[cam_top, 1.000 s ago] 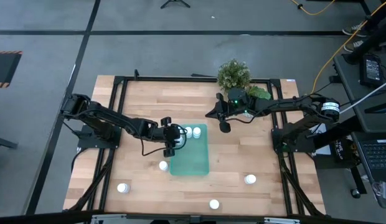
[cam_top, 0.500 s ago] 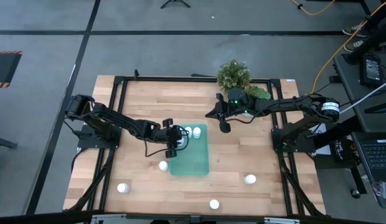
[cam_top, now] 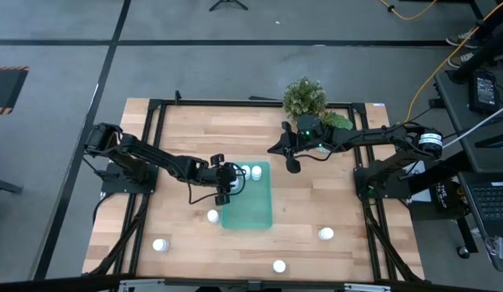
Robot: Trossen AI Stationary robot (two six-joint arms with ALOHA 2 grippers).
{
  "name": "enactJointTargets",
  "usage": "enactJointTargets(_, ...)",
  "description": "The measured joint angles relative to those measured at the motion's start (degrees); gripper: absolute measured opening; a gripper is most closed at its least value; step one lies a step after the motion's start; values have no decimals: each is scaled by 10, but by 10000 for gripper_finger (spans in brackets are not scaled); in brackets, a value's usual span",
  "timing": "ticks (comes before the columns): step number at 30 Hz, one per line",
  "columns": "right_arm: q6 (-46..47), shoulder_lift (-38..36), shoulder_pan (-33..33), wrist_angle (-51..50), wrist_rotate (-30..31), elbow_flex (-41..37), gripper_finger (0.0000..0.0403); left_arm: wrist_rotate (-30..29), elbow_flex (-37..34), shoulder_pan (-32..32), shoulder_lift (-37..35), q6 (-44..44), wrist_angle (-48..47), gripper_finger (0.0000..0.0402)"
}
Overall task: Pick and place pill bottles into a basket
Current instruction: Put the white pill bottle into the green bin
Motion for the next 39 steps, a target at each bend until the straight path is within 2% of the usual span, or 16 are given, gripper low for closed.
enactJointTargets(17,0,0,0,0,0,0,18,-7,0,-3,-4,-33,-12,175)
enactJointTargets(24,0,0,0,0,0,0,18,-11,4,-3,-4,-18,-12,176)
enactJointTargets(33,0,0,0,0,0,0,18,5,8,-5,-4,-12,-10,158)
enactJointTargets(39,0,0,0,0,0,0,18,2,8,-5,-4,-15,-9,202)
